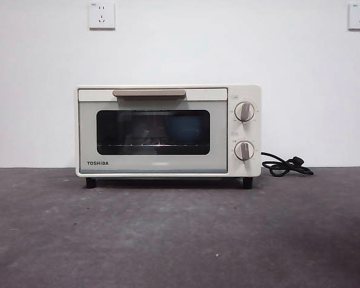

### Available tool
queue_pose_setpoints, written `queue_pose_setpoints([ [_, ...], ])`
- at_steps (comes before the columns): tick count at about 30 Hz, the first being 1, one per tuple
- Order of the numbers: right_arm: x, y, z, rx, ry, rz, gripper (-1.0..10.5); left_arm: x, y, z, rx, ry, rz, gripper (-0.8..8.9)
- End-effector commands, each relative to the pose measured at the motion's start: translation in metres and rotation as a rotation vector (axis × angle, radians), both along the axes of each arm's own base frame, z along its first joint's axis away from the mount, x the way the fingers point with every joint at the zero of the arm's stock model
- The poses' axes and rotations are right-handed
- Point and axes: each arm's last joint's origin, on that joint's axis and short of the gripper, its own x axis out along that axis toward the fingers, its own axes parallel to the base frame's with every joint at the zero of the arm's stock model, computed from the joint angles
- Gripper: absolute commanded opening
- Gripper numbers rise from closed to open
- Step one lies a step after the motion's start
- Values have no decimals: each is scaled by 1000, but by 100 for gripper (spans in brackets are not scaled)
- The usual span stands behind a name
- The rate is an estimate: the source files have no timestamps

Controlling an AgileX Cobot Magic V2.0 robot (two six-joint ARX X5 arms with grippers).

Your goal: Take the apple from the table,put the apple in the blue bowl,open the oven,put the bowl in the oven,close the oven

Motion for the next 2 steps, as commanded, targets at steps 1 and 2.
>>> queue_pose_setpoints([
  [1,0,0,-2,-3,4,-3,0,0,0,-3,-6,4,6,-3],
  [2,0,0,-2,-3,4,-3,0,0,0,-3,-5,4,6,-3],
])
